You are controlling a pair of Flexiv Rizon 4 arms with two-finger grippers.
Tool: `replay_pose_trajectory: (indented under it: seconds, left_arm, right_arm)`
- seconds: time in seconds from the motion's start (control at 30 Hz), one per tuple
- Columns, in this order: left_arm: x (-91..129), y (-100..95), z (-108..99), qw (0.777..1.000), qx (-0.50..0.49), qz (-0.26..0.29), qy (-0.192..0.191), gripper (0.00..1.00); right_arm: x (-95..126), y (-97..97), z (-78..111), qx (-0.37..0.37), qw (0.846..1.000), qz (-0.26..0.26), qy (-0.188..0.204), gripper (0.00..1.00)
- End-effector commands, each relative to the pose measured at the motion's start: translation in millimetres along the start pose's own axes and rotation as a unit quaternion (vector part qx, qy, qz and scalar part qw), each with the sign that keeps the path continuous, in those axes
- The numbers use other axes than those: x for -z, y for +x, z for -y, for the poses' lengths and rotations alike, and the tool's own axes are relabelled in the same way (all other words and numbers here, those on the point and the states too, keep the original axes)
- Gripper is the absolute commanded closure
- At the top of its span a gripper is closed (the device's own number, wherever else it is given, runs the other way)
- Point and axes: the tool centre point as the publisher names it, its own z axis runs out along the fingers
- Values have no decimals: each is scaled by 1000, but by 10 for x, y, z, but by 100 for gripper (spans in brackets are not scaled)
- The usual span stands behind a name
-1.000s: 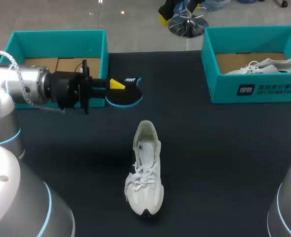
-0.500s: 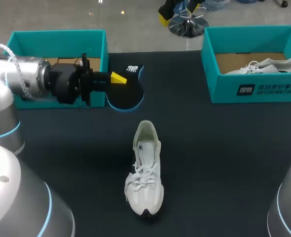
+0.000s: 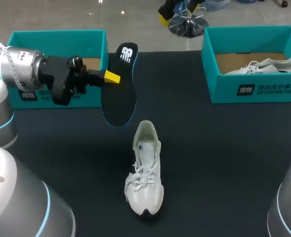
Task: Take the shoe out of the shoebox, open the shoe tongue, remove and reinsert the insole, then place the shoe into the shoebox
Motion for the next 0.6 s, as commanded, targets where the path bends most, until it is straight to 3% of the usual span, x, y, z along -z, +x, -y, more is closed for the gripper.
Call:
replay_pose_trajectory:
  seconds: [0.03, 0.17, 0.37, 0.6]
  left_arm:
    - [24, 76, -117, 1000, -12, -2, -16, 100]
    - [45, 109, -276, 999, -25, -10, -36, 100]
    - [-27, 98, -427, 998, -53, -16, -33, 100]
    - [-36, 70, -500, 995, -74, -29, -56, 100]
  right_arm:
    - [-5, -3, -5, -1, 1000, 0, 1, 0]
    - [-5, -3, -5, -1, 1000, 0, 1, 0]
    - [-5, -3, -5, -1, 1000, 0, 1, 0]
    - [-5, -3, -5, -1, 1000, 0, 1, 0]
